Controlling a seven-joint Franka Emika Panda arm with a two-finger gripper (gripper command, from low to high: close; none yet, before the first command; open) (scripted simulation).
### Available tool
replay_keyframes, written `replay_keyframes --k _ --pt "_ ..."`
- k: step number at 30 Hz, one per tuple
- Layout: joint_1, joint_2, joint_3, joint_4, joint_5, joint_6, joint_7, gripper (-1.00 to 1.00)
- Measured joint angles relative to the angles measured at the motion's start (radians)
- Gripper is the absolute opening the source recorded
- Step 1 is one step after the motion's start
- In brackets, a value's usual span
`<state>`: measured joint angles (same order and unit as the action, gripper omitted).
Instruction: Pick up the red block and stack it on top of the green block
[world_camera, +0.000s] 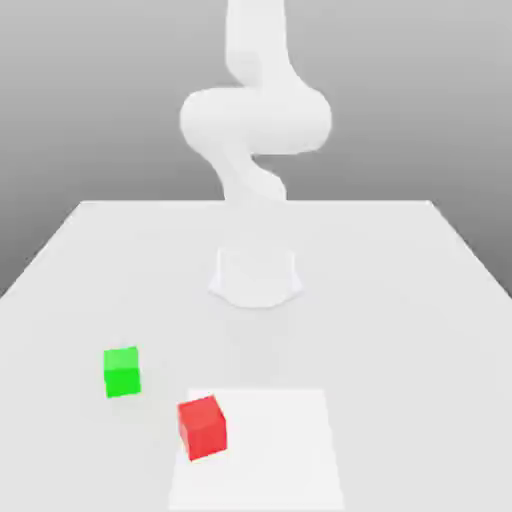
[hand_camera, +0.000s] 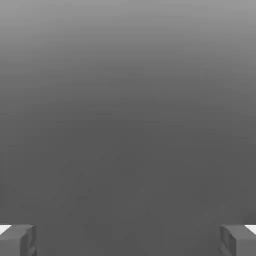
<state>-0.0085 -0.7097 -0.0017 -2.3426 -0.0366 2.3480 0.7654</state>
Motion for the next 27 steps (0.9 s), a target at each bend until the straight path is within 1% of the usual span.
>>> replay_keyframes --k 7,13,17,20,23,26,27 --pt "-0.020 0.263 -0.035 -0.122 -0.082 0.138 -0.118 0.00" --pt "-0.025 0.481 -0.089 -0.225 -0.097 0.255 -0.255 0.00" --pt "-0.024 0.625 -0.122 -0.294 -0.055 0.336 -0.385 0.00" --pt "-0.046 0.732 -0.114 -0.346 0.022 0.396 -0.513 0.00" --pt "-0.060 0.839 -0.091 -0.350 0.076 0.478 -0.573 0.00" --pt "-0.082 0.947 -0.062 -0.337 0.107 0.569 -0.599 0.00" --pt "-0.089 0.977 -0.055 -0.333 0.113 0.594 -0.604 -1.00"
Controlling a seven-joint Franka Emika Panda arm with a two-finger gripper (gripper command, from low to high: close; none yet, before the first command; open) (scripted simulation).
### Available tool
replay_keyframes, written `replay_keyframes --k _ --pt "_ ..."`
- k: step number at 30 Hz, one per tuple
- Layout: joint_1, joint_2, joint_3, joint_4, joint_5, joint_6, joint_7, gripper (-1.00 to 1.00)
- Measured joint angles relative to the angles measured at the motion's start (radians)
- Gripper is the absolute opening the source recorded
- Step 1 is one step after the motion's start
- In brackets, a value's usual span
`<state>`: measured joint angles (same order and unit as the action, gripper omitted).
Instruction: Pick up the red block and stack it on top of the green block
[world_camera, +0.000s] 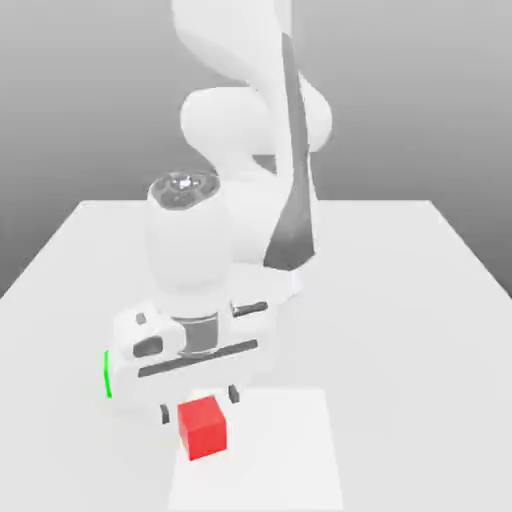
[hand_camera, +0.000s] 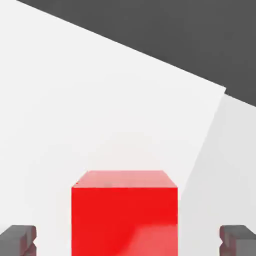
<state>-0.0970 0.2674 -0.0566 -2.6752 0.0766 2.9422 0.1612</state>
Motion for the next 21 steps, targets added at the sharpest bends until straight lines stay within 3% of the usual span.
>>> replay_keyframes --k 7,13,21 --pt "-0.003 0.004 0.003 0.001 -0.001 0.002 0.001 -1.00" --pt "0.001 -0.187 -0.023 -0.031 -0.059 -0.157 0.041 -1.00" --pt "-0.260 -0.464 -0.181 -0.203 -0.193 -0.259 0.007 -1.00"
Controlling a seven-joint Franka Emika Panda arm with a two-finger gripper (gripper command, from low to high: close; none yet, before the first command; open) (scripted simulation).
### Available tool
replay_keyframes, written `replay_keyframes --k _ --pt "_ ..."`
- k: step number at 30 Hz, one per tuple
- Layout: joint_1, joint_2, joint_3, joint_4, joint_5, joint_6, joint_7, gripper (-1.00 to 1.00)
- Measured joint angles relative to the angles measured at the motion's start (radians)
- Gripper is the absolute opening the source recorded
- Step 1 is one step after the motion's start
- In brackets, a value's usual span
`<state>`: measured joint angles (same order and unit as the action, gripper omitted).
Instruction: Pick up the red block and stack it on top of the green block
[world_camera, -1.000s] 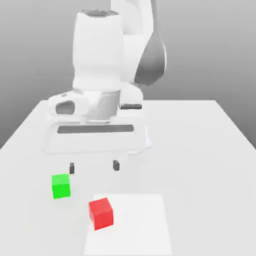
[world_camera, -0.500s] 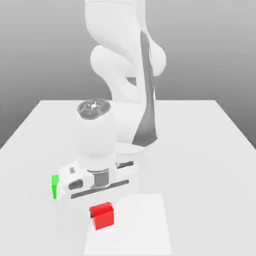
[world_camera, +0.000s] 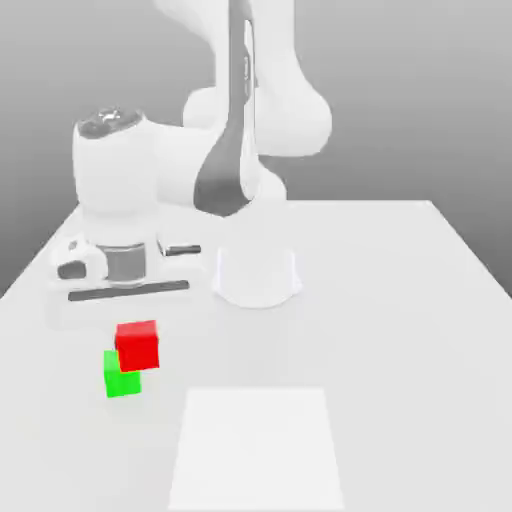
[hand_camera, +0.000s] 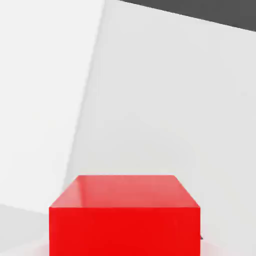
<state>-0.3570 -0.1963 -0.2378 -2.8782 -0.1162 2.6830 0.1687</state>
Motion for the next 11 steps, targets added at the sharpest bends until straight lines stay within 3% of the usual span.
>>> replay_keyframes --k 4,8,9,11 --pt "-0.024 0.060 -0.037 -0.024 0.011 0.085 -0.029 -1.00" --pt "-0.004 0.204 -0.025 -0.021 0.126 0.221 -0.109 -1.00" --pt "-0.005 0.225 -0.017 -0.020 0.152 0.241 -0.128 1.00" --pt "-0.005 0.225 -0.017 -0.020 0.152 0.241 -0.128 1.00"
